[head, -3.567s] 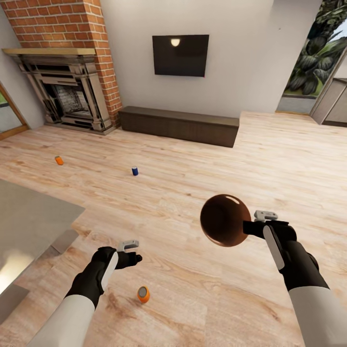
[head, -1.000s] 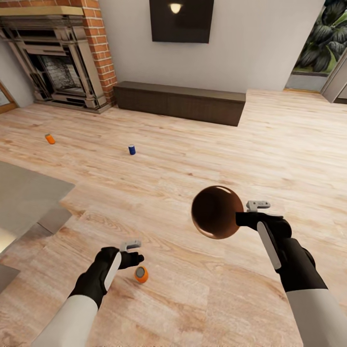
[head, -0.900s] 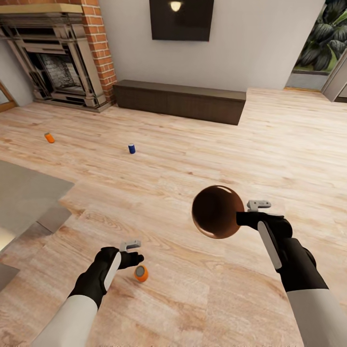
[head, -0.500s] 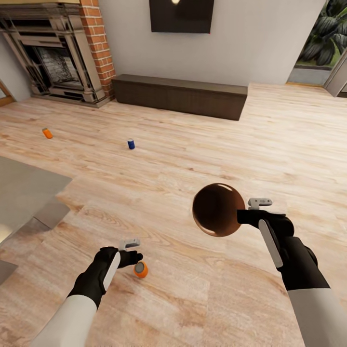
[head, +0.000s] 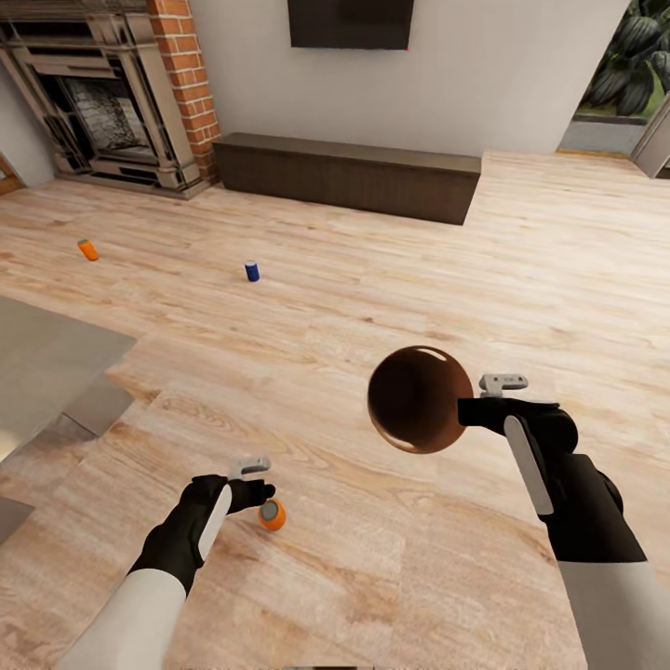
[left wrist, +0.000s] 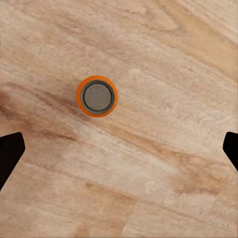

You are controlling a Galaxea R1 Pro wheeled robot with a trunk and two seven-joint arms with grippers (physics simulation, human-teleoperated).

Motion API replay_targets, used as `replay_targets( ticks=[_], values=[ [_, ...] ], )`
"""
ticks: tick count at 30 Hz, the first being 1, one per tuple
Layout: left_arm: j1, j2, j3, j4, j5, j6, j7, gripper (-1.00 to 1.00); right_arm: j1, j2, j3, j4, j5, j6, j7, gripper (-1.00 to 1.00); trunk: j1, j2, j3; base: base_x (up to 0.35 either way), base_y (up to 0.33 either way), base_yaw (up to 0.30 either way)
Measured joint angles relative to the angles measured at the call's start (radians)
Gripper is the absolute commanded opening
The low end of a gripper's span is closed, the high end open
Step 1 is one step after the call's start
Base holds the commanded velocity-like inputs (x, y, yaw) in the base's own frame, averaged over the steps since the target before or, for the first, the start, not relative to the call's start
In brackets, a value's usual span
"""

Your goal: Put the three can of soda from the living room inside the tash can in the kitchen.

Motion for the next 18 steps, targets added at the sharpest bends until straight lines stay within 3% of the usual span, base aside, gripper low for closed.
replay_targets(
  ticks=[8,18],
  values=[
    [0.0,-0.001,0.003,0.003,0.002,-0.012,0.046,1.0,0.001,0.0,0.001,0.0,0.003,0.0,-0.001,-1.0,0.0,0.0,-0.013,0.246,0.0,0.0],
    [0.0,-0.001,0.002,-0.002,0.002,-0.027,0.059,1.0,0.004,-0.002,0.0,0.001,0.004,0.0,-0.001,-1.0,0.0,0.0,-0.028,0.044,0.0,0.0]
  ],
)
